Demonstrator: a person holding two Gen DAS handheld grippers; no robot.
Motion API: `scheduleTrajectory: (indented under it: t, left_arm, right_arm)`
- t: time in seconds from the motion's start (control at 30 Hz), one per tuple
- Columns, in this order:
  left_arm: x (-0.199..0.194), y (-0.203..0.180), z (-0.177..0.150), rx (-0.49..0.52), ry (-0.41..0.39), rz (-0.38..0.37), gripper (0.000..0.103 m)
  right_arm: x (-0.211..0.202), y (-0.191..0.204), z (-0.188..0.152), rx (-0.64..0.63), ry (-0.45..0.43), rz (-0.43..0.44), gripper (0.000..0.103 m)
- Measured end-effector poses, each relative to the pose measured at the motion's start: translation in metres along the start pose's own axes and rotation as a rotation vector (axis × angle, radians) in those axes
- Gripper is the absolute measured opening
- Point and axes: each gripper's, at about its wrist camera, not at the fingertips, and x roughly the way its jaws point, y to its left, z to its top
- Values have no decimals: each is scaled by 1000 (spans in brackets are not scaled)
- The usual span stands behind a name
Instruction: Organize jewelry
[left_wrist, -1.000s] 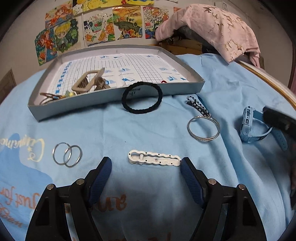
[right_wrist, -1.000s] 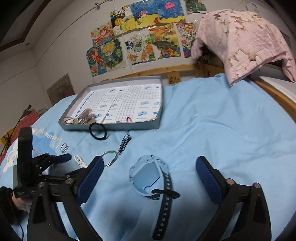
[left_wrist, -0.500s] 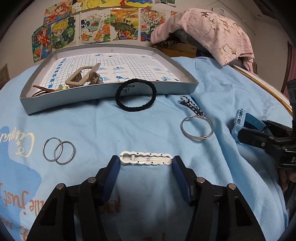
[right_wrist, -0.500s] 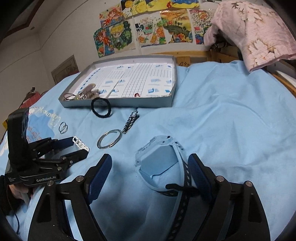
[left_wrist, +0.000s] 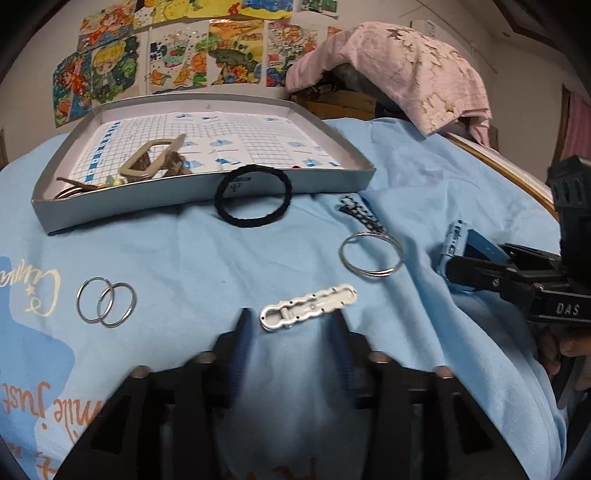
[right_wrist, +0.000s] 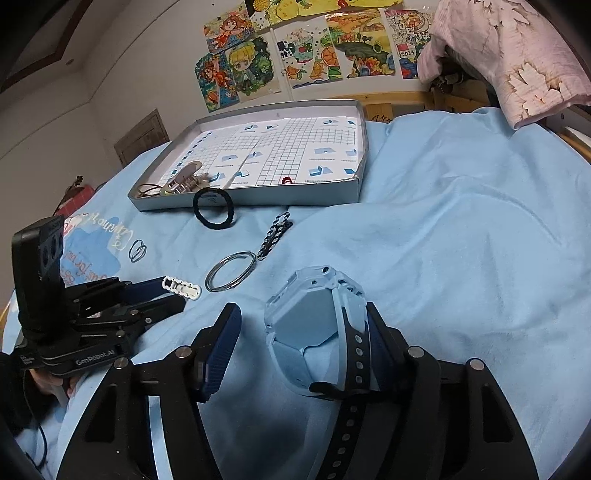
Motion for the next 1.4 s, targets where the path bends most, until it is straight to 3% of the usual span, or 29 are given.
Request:
scheduleTrajectory:
  t: [0.13,0.33,0.47,0.63,0.83,0.97,1.13,1.23,1.4]
  left_arm:
    - [5,4,6,-2,7,-23,59]
    - [20,-2,19,108,38,-13,59]
    - [20,-4,16,127,45,-44,45]
    - [16,-11,10,152,56,-61,38]
    - [14,-12,7,130,82,-99,15]
    - [10,-16,3,109,84,-86,15]
    - [-1,-13,-8,-3,63,-96,15]
    - [-5,-14,-11,-26,59,-80,15]
    - [-16,-21,-12,-33,36,-38,15]
  right_arm:
    - [0,-1,-1,-3,2,-4,61]
    - [3,-2,-1,4,9,-4,61]
    - [5,-3,-2,6,14,-4,61]
    - [5,-2,-2,6,14,5,61]
    - [7,0,-2,8,20,22,61]
    - [8,1,-3,4,21,29,61]
    - [14,3,-7,-5,34,49,61]
    - [17,0,-8,4,39,37,50]
    - [15,2,-9,-3,26,26,49]
